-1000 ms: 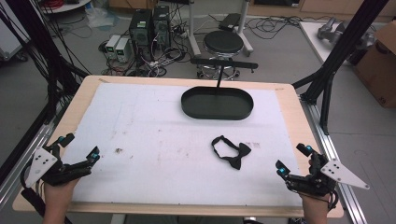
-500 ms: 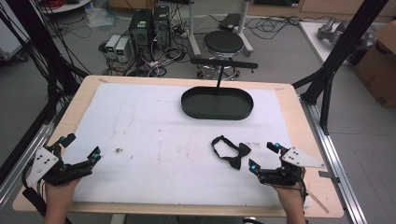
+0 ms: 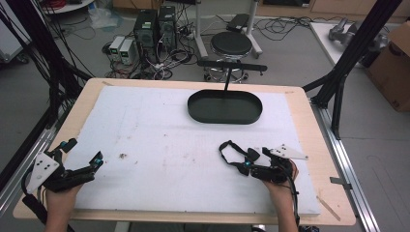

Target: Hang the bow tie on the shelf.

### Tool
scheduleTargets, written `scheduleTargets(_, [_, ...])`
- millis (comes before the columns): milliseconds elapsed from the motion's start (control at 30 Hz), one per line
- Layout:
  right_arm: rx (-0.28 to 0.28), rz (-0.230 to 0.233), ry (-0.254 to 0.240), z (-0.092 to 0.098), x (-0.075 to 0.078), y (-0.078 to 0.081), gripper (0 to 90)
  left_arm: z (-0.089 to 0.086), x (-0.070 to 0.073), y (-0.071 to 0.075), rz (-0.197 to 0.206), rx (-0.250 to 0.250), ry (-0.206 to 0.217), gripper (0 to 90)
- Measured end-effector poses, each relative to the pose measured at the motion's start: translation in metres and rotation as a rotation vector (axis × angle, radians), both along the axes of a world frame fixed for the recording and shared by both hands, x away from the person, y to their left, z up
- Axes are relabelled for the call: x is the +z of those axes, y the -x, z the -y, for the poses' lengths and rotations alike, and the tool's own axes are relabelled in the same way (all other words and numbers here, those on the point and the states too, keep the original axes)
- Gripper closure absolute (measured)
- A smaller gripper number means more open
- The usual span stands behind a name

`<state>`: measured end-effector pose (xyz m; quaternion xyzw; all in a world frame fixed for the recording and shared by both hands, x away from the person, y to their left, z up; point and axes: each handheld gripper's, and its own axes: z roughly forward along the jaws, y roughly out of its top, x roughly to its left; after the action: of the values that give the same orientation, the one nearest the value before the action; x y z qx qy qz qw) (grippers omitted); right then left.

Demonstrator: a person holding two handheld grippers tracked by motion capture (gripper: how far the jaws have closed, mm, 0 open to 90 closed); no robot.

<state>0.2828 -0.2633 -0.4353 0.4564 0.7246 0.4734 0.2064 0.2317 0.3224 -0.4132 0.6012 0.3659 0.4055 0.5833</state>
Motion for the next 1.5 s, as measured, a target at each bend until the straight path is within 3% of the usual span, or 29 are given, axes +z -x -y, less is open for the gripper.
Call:
scheduleTargets(67, [-0.017,-0.022,0.024,-0.005,-0.002,-0.003,18.9,0.0,0.0,0.0,0.0,0.001,0.002,6.9])
scheduleTargets(267, [-0.083,-0.105,0.028,-0.013,-0.008,-0.01,23.7,-0.001,0.0,0.0,0.001,0.002,0.002,6.9])
scheduleTargets(700, [-0.146,-0.156,0.086,-0.022,-0.011,-0.011,34.7,-0.001,-0.001,0.0,-0.002,0.004,-0.001,6.9])
scheduleTargets(900, [-0.161,-0.191,0.066,-0.02,-0.012,-0.012,39.1,-0.001,-0.001,0.0,-0.001,0.003,-0.002,6.9])
scheduleTargets(1067, [-0.149,-0.192,0.089,-0.023,-0.012,-0.01,50.9,0.0,-0.001,0.0,-0.002,0.003,-0.002,6.9])
scheduleTargets(1167, [-0.141,-0.201,0.072,-0.022,-0.012,-0.01,60.3,-0.001,-0.001,0.0,-0.002,0.003,-0.002,6.9])
scheduleTargets(1233, [-0.109,-0.202,0.062,-0.02,-0.012,-0.01,74.8,-0.001,-0.001,0.0,-0.001,0.004,0.001,6.9])
scheduleTargets(1433, [-0.084,-0.181,0.041,-0.019,-0.01,-0.008,75.8,-0.002,-0.001,0.0,-0.002,0.006,0.002,6.8])
scheduleTargets(1500, [-0.079,-0.153,0.027,-0.018,-0.007,-0.006,76.2,-0.002,-0.001,0.0,-0.003,0.006,0.002,6.9])
